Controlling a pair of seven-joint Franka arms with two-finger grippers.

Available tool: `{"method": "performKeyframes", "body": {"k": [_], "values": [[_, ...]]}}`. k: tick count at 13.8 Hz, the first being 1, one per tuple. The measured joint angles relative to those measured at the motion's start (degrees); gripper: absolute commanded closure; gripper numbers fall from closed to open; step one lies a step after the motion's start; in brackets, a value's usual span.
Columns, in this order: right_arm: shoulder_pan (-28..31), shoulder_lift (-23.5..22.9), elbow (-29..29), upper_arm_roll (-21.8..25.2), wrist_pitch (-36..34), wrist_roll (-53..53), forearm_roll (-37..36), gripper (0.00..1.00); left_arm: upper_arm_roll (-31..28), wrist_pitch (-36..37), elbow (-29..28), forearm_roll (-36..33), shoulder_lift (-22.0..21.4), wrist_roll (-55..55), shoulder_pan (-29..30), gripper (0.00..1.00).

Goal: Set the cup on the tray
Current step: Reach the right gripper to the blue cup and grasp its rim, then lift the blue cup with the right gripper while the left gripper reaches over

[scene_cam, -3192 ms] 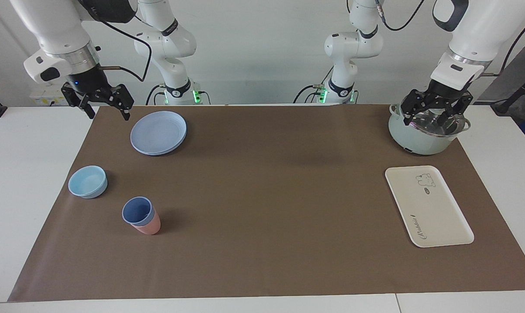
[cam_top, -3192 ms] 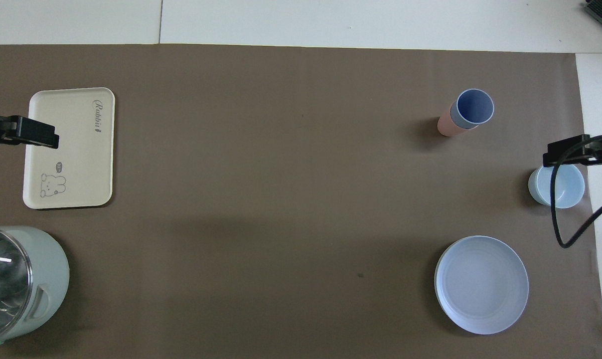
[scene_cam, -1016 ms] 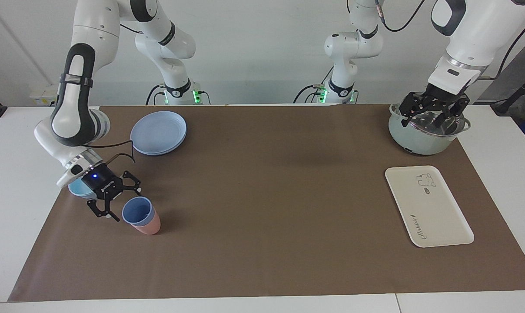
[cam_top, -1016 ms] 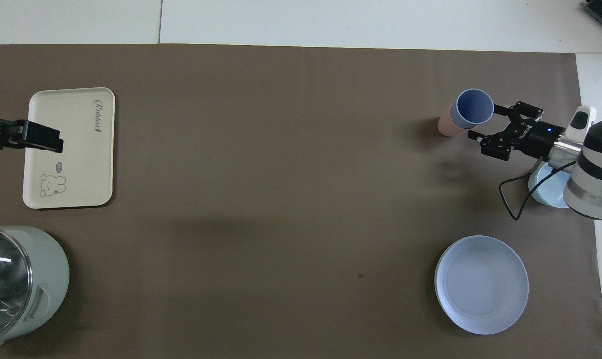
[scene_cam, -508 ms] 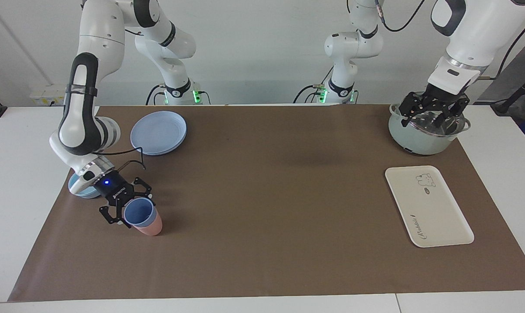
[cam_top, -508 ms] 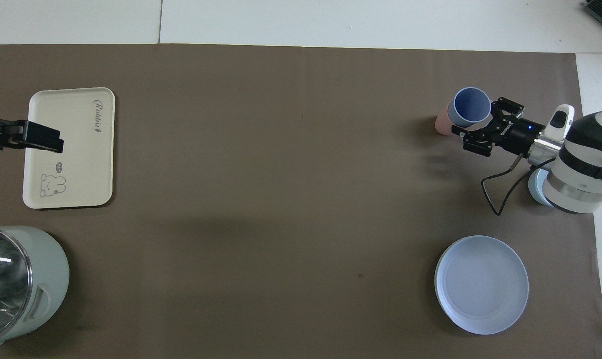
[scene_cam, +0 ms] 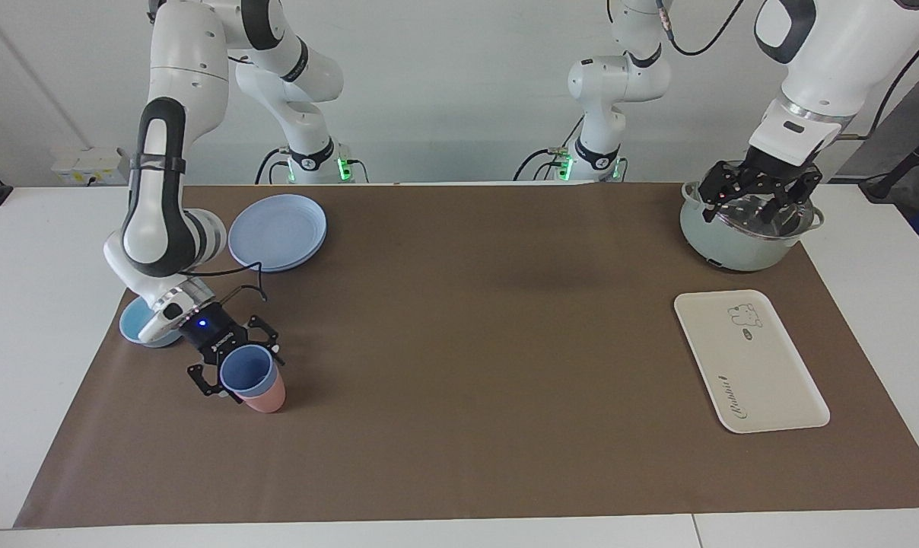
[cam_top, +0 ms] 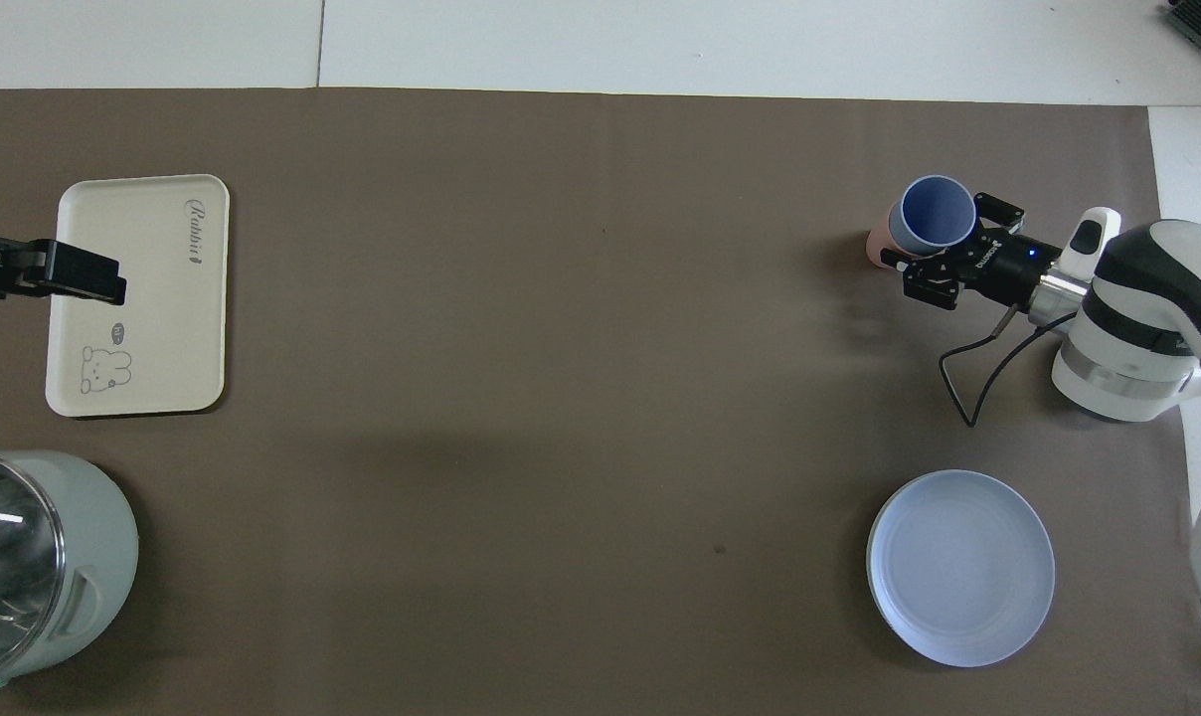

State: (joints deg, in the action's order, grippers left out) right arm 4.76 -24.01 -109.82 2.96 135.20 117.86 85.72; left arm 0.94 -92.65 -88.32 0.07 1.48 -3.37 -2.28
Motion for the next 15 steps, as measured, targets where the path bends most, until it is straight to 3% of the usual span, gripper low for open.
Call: {"method": "performKeyframes", "body": {"k": [4, 6, 12, 15], "values": [[-0.5, 0.1, 0.7, 0.0, 1.4, 0.0, 0.6, 1.0, 0.0, 0.0, -0.1, 0.0, 0.0, 0.0, 0.0, 0.0], [-2.2, 1.5, 1.5, 0.0, 4.0, -3.3, -3.4, 1.0, 0.1, 0.0, -0.1, 0.0, 0.0, 0.0, 0.0, 0.0], [-5.1, 11.7, 2.1, -0.1, 4.1, -33.3, -39.3, 1.0, 0.3, -2.2, -3.0, 1.7, -0.9, 0.7, -0.7, 0.0], [-7.3, 15.5, 2.1, -0.2, 0.8, -44.8, -50.7, 1.0, 0.5, -8.4, -7.5, 11.2, -2.1, 7.7, -2.5, 0.0]]}}
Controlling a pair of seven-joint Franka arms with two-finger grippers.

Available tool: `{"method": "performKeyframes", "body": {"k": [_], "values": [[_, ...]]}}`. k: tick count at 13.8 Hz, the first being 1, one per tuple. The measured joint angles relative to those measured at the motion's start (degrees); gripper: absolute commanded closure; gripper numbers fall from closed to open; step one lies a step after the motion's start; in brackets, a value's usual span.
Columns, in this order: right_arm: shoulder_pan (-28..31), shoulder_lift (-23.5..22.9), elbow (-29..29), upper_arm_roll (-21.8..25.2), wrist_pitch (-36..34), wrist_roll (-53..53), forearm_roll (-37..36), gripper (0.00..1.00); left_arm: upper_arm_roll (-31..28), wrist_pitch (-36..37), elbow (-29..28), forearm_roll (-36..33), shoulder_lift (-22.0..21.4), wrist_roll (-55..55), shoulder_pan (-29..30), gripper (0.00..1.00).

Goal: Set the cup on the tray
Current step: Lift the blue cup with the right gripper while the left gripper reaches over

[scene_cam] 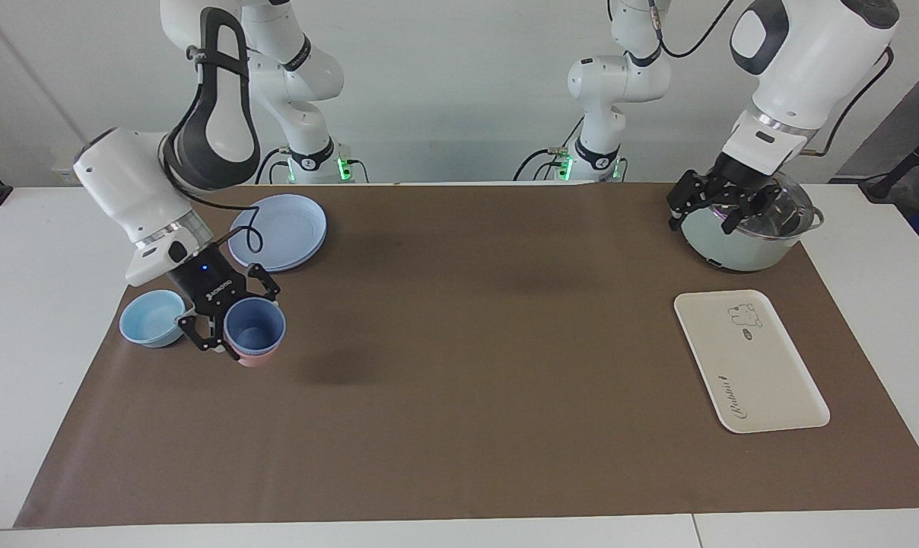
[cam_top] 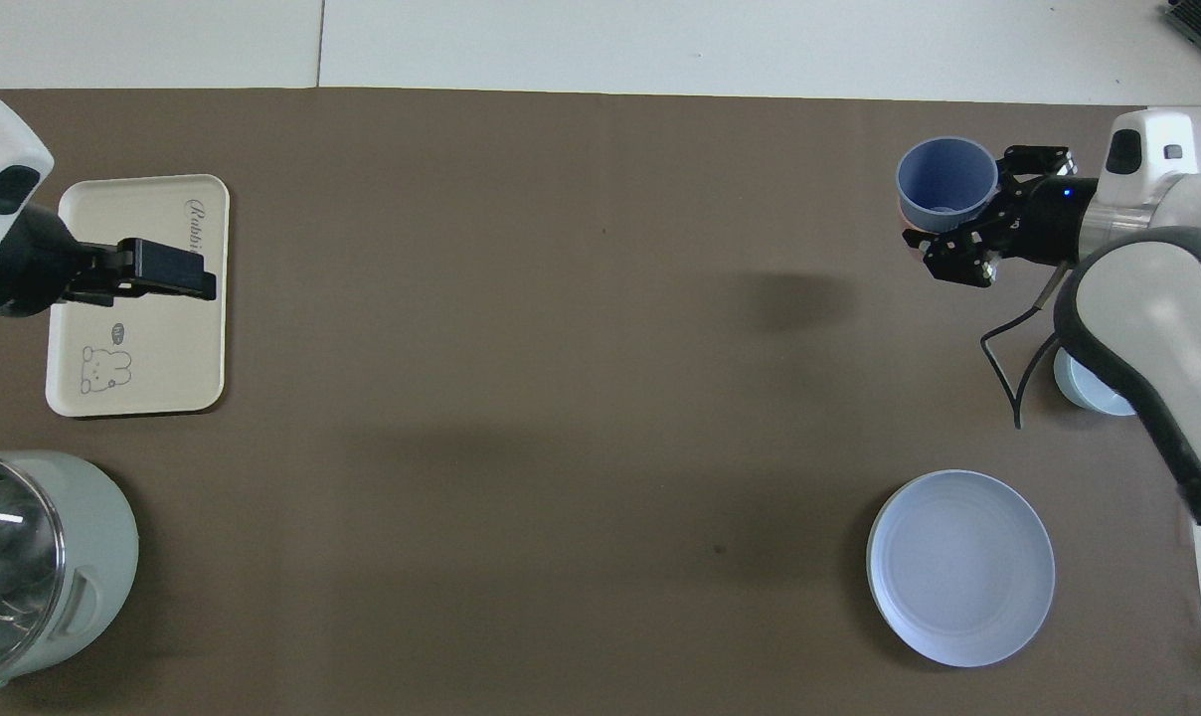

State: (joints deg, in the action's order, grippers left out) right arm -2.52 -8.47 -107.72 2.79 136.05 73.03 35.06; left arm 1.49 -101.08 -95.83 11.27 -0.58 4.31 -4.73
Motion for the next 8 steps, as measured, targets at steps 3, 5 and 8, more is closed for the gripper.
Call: {"method": "performKeyframes", "body": {"k": [3, 5, 8], "values": [[-3.7, 2.6, 2.3, -0.1, -6.8, -13.3, -12.3, 1.0, 0.1, -5.8, -2.5, 12.3, 0.2, 8.3, -3.3, 0.0], [-6.2, 3.1, 7.2, -0.2, -13.7, -21.1, -19.7, 1.0, 0.2, -13.7, -4.2, 20.0, 1.4, 14.2, -7.1, 0.01], [-10.8, 3.2, 12.7, -0.3, -22.7, -28.6, -28.5, 1.0, 0.4, -25.6, -5.5, 29.0, 5.3, 19.6, -14.7, 0.1]]}}
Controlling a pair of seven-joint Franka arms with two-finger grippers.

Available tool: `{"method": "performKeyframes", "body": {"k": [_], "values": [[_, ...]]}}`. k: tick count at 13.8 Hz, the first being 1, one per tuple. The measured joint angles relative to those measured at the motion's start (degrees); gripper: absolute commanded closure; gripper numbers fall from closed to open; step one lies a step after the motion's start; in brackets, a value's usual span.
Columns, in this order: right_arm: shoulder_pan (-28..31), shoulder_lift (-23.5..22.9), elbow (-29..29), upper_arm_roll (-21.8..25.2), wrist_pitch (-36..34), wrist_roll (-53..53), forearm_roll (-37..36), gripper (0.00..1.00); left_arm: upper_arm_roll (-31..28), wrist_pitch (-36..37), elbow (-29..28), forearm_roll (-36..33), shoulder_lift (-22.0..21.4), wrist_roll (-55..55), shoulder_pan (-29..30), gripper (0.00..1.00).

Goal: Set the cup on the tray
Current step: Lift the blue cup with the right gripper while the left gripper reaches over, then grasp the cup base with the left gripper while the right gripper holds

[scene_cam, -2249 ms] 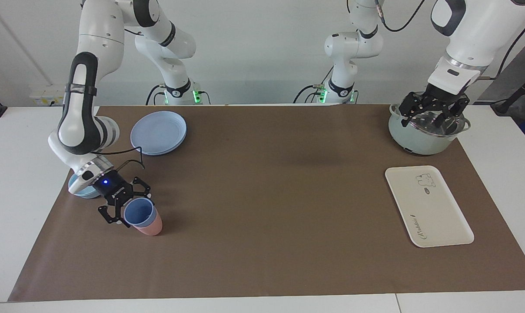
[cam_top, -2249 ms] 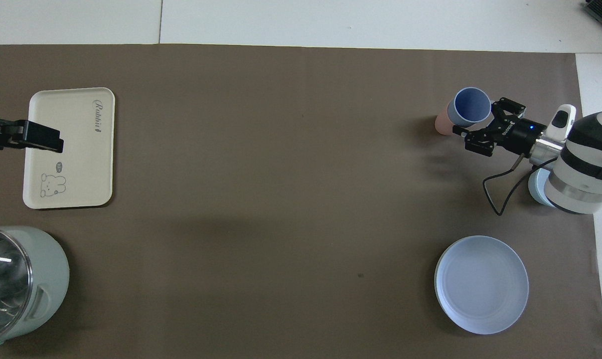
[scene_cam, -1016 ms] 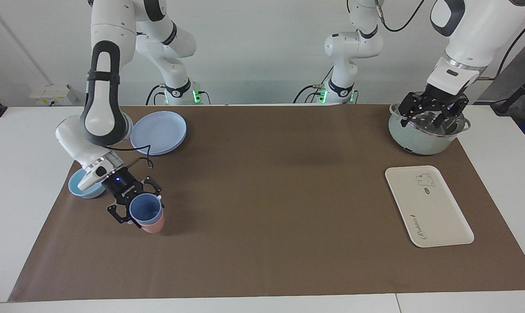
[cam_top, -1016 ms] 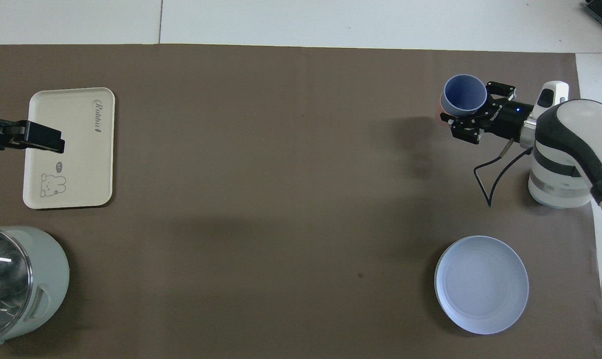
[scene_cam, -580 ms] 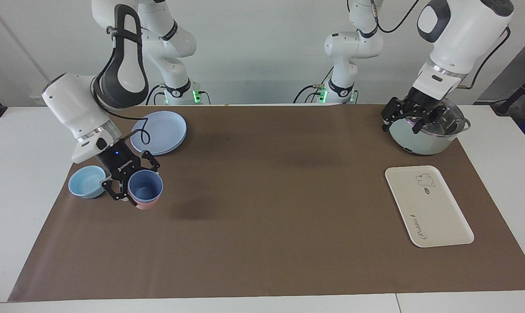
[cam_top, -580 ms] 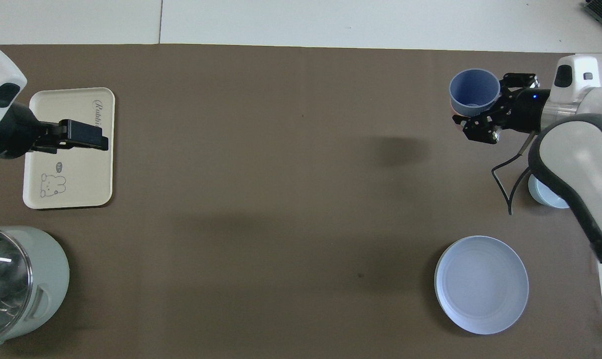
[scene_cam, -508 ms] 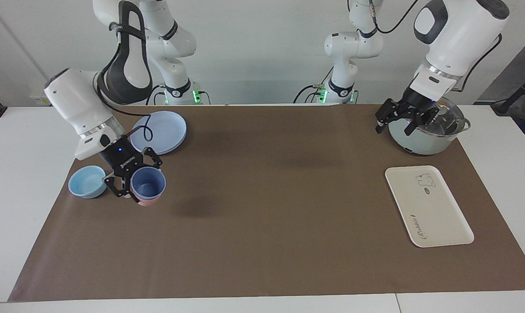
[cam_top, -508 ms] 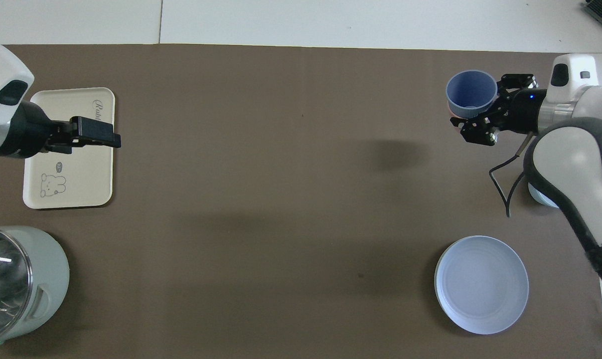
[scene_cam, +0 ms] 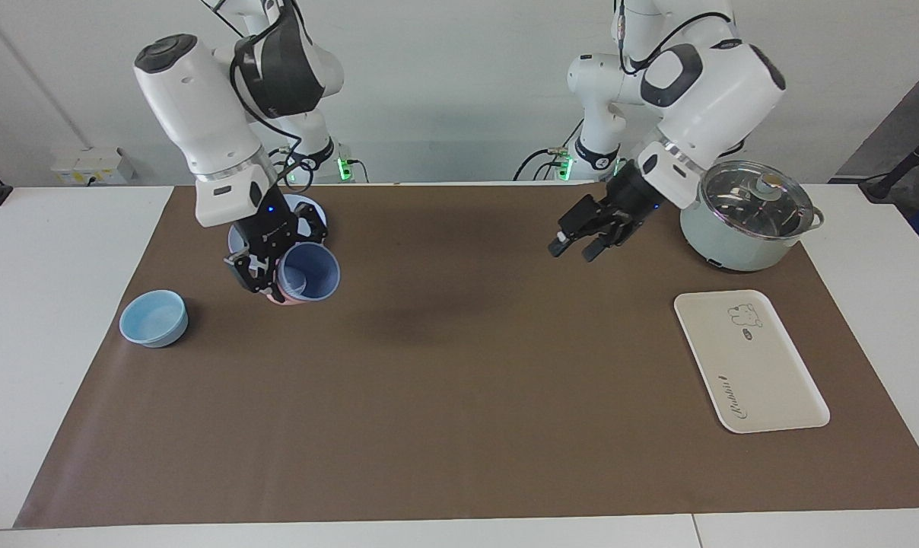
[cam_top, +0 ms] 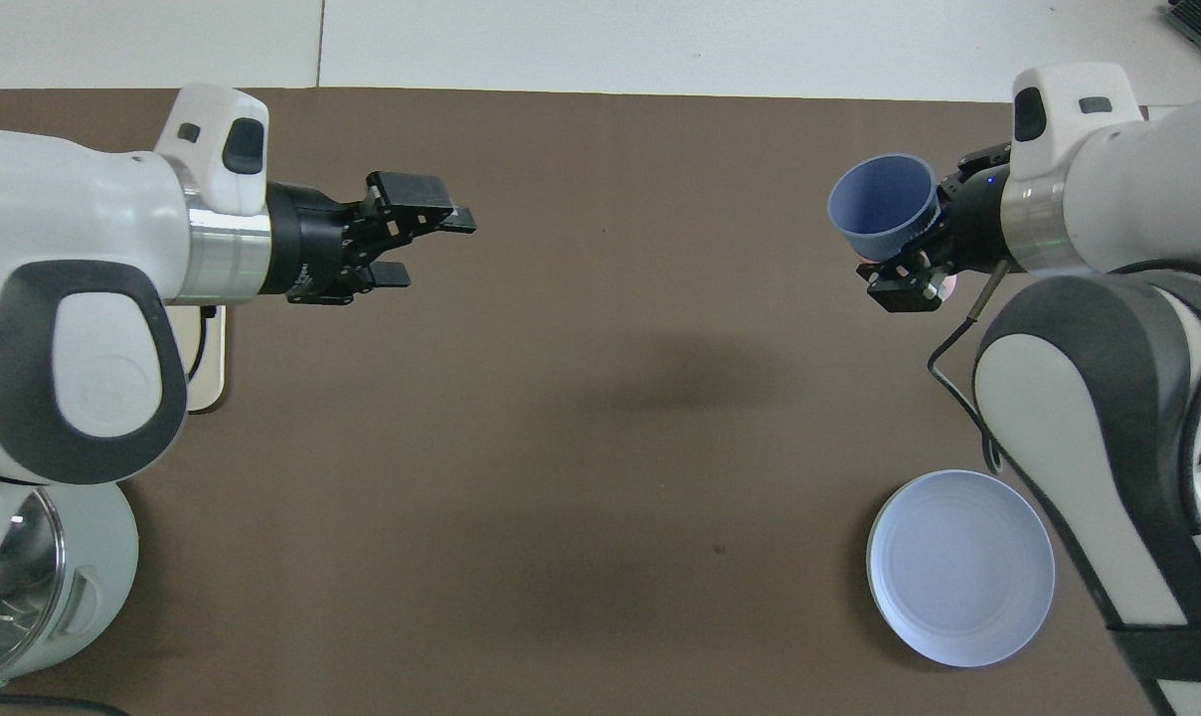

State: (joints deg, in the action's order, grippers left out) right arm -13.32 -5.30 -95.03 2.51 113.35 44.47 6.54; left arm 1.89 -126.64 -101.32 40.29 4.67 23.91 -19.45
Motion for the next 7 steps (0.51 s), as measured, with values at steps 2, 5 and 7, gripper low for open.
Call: {"method": "performKeyframes", "body": {"k": [2, 5, 7], "values": [[-3.4, 0.0, 1.1, 0.0, -2.2, -3.0, -4.0, 1.0, 0.1, -9.6, 0.0, 5.3, 2.6, 2.4, -5.9, 0.25], [-7.5, -0.1, 1.2, -0.1, -2.5, -6.6, -7.0, 1.0, 0.1, -20.6, -0.1, 8.3, 4.9, 6.3, -14.6, 0.34], [-9.7, -0.5, 1.2, -0.1, -2.7, -6.8, -10.1, 1.0, 0.1, -25.3, -0.1, 8.4, 5.9, 8.5, -19.2, 0.36]]}}
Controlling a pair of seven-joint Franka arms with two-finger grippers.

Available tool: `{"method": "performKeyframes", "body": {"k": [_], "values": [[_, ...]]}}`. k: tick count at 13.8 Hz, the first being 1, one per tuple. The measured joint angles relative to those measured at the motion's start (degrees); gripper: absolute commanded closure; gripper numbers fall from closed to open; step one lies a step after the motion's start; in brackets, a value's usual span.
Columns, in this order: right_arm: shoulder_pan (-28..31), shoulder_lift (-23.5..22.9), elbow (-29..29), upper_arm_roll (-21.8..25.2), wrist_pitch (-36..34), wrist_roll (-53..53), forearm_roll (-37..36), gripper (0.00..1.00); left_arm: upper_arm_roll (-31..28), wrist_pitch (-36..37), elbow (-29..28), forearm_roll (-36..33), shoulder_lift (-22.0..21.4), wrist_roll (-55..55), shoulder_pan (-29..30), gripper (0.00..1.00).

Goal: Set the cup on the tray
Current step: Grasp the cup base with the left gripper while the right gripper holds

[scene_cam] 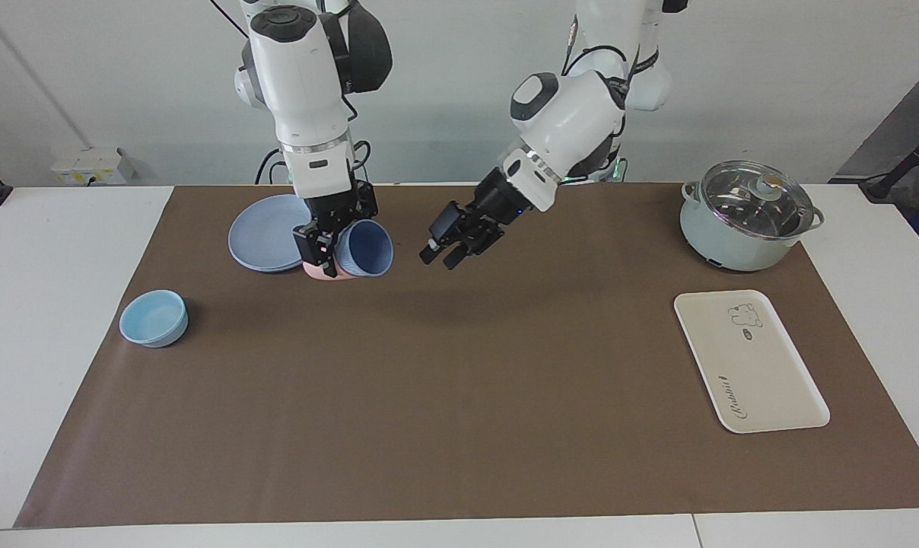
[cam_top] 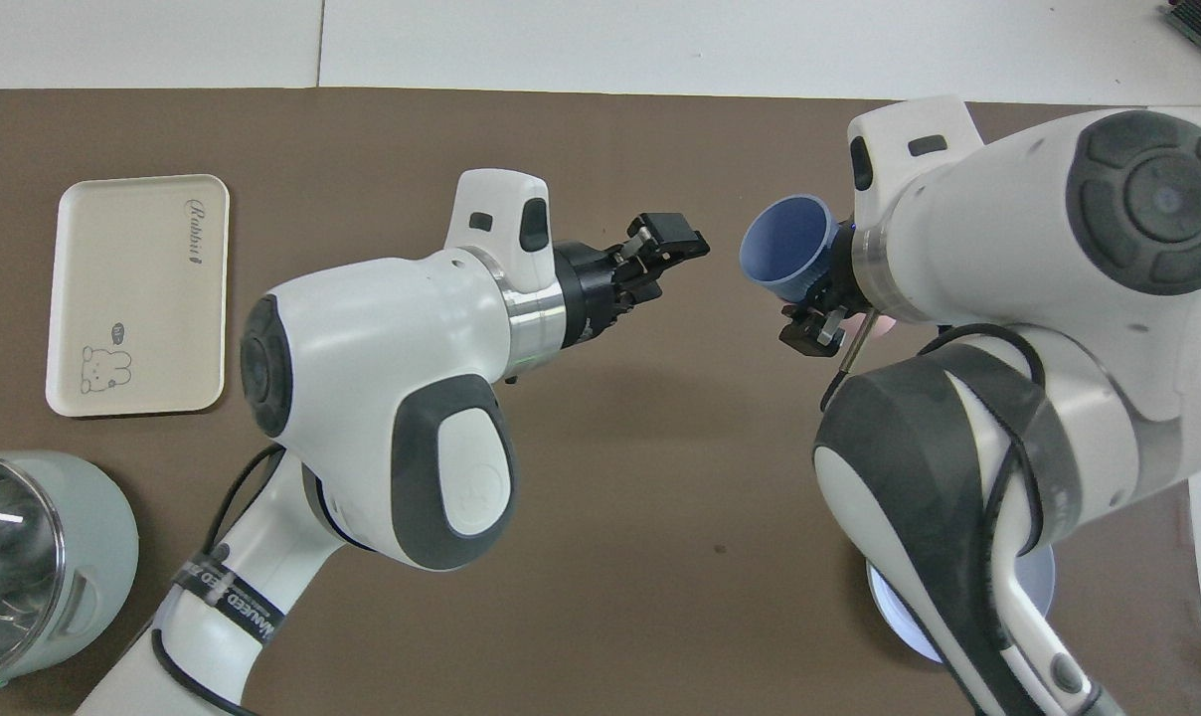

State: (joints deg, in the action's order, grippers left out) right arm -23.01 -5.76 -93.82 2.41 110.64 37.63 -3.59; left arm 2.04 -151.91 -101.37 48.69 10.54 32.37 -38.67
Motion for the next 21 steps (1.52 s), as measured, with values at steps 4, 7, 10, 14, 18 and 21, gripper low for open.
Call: {"method": "performKeyframes", "body": {"k": [4, 7, 10, 14, 18, 21], "values": [[-1.3, -0.5, 0.0, 0.0, -0.1, -0.1, -1.1, 1.0, -0.1, -0.8, 0.3, 0.0, 0.3, 0.7, -2.0, 0.38], [-1.3, -0.6, 0.0, 0.2, -0.1, -0.1, -1.2, 1.0, -0.2, -0.7, 0.5, 0.0, 0.3, 0.6, -2.9, 0.72], [-1.4, -0.6, -0.4, 0.1, -1.0, -0.1, -1.5, 1.0, -0.4, -1.3, 0.6, 0.0, 0.3, 0.7, -3.8, 0.85], [-1.4, -0.5, -0.4, 0.2, -1.2, -0.1, -1.6, 1.0, -0.9, -1.4, 0.6, 0.0, 0.5, 0.8, -3.8, 1.0], [-1.4, -0.5, -0.4, 0.2, -1.1, -0.1, -1.6, 1.0, -1.1, -1.5, 0.6, 0.0, 0.6, 0.9, -3.8, 1.0], [-1.3, -0.6, -0.1, 0.2, -0.4, -0.1, -1.6, 1.0, -1.2, 0.9, 2.0, 0.0, 0.6, 0.9, -2.3, 1.0]]}}
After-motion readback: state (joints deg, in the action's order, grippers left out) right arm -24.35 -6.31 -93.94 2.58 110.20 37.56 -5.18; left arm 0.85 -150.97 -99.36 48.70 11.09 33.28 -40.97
